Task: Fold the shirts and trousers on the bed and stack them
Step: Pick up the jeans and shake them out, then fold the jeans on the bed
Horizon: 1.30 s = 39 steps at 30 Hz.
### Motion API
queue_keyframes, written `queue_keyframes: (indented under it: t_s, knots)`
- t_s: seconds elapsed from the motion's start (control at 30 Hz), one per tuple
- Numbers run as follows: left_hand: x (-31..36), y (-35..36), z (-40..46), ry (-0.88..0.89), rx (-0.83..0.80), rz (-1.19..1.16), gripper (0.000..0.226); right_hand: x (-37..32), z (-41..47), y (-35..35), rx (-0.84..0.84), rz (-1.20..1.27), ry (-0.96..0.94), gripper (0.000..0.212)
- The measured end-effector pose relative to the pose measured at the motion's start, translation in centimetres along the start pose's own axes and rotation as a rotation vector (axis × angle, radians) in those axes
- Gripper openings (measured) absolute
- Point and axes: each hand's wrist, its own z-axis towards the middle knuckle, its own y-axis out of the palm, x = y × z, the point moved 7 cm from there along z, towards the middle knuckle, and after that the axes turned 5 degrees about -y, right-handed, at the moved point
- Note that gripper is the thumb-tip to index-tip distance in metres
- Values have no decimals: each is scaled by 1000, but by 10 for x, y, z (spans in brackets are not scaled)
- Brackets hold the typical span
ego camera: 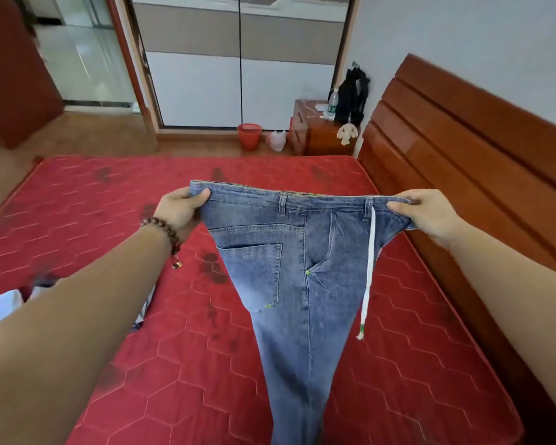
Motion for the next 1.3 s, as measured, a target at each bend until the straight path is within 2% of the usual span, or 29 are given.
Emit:
queue_keyframes:
  t_s: [0.17,0.37,0.47,0.5,0.6,0.7,0.83,0.93,1.0,1.1,1.17,1.23,1.3]
  knots:
    - [-55,-12,95,-7,164,101,8,61,87,65,15,-60,41,6]
    - [-122,-13,190,14,257,300,15,146,172,135,0,-181,45,10]
    - [-155,-8,240,14,280,385,8,186,213,166,-13,-257,11,12]
    - [-164,-6,255,21,298,458,10,199,226,176,-7,-286,3,14]
    - [-199,-2,292,-13,357,688,49,236,253,209,12,-469,28,34]
    - [-254,11,308,-81,321,923,61,274,250,248,-36,-639,33,47]
    - [-353,32,291,-40,136,1202,60,326,201,327,-247,-752,-184,46]
    - [-433,28,268,-211,53,1337,66,372,164,370,-387,-805,-75,59]
    - [-477,25,255,-230,-29,1469,70,399,146,392,-440,-870,-60,66]
    - [-502,18,248,-49,26,1630,78,432,131,411,-411,-889,-68,73]
    - [-506,15,250,28,81,1653,78,446,127,416,-353,-865,-51,66]
    - [-505,16,252,79,91,1608,74,447,128,415,-276,-814,-87,57]
    - [-497,14,258,144,99,1415,63,439,136,407,-151,-660,-147,51]
